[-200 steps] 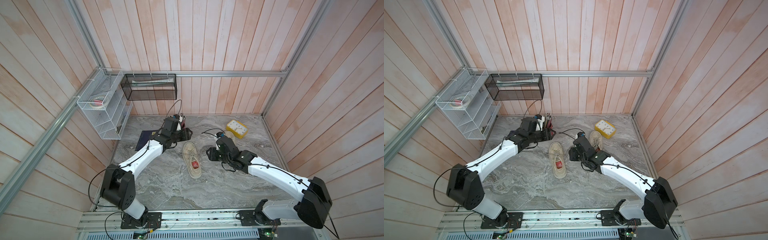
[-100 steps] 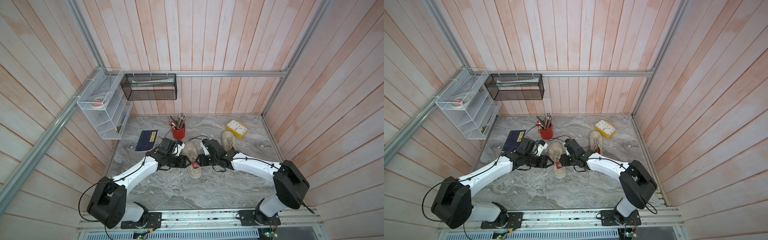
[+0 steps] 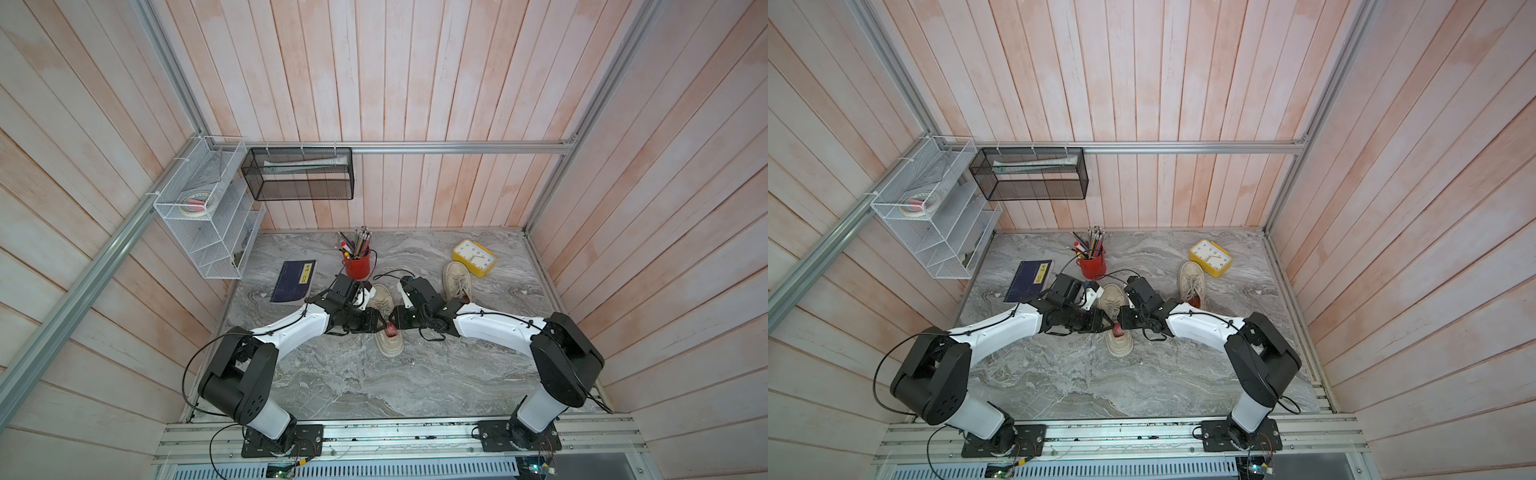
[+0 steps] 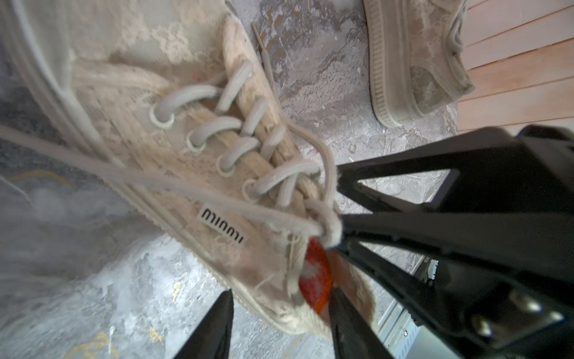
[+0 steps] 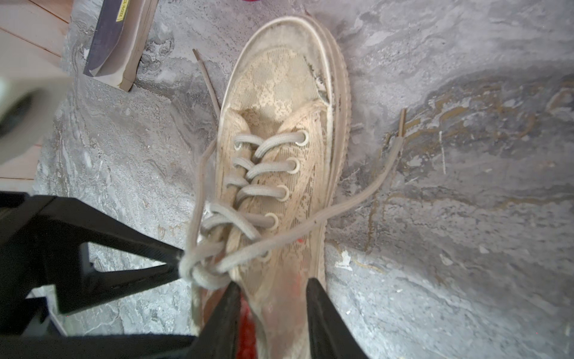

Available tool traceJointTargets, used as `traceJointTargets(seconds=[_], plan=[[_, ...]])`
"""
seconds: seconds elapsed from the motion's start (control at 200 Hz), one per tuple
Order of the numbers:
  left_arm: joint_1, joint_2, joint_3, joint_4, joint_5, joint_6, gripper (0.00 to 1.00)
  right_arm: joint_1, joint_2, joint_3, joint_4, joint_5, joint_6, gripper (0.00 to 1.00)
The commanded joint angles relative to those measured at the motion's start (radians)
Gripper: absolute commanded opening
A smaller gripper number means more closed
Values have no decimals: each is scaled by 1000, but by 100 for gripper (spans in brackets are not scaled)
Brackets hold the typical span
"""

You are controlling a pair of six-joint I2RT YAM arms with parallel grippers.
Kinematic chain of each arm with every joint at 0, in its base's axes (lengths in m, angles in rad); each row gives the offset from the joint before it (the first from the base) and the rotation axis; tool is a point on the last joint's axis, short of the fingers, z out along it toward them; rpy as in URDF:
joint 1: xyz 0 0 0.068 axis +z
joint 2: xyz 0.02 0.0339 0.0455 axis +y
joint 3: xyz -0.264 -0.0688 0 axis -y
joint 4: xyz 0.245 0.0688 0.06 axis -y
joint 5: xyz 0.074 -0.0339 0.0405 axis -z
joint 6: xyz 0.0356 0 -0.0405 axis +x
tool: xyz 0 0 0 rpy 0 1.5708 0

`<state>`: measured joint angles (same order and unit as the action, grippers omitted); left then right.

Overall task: Remove the insole from the shoe
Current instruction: Untie the shoelace on the shoe.

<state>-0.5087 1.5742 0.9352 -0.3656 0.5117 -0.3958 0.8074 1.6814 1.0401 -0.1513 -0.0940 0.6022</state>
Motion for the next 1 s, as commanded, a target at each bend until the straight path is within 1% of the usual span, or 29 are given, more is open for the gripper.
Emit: traceJointTargets(seconds=[0.0, 0.095, 0.155, 0.215, 0.27, 0.315, 0.38, 0.455, 0.555, 0.625, 0.765, 0.82, 0.87, 0.91, 0.995], plan=[[-20, 36, 46, 35, -50, -14, 48, 8, 15, 31, 0, 40, 2, 35], [-32, 54, 58, 30, -93, -13, 41, 10, 19, 33, -5, 47, 4, 33], [-36, 59, 61, 25, -132, -17, 33, 10, 23, 40, -22, 60, 6, 32], [-35, 58, 58, 25, -180, -38, 19, 11, 25, 45, -38, 79, 11, 26], [-36, 43, 44, 46, -230, -70, 0, 10, 22, 47, -55, 106, 19, 22], [-37, 19, 20, 73, -277, -107, 0, 9, 18, 49, -66, 131, 30, 18], [-37, -14, -10, 112, -310, -155, 0, 3, 12, 57, -98, 155, 38, 13], [-37, -38, -37, 135, -323, -188, 0, -8, 4, 69, -133, 169, 38, 7], [-36, -60, -67, 160, -330, -211, 0, -32, -3, 63, -158, 180, 33, 3], [-33, -70, -87, 195, -300, -215, 0, -47, -2, 64, -166, 177, 30, 0], [-22, -83, -130, 276, -235, -248, 0, -60, 4, 77, -172, 176, 31, 0], [-8, -88, -169, 342, -191, -309, 0, -69, 13, 76, -180, 176, 42, 0], [-5, -91, -225, 462, -137, -349, 0, -84, 24, 77, -201, 181, 57, 0], [-10, -89, -246, 507, -131, -362, 0, -99, 34, 86, -224, 192, 72, 0], [-6, -83, -261, 532, -124, -379, 0, -135, 44, 94, -245, 229, 91, 0]])
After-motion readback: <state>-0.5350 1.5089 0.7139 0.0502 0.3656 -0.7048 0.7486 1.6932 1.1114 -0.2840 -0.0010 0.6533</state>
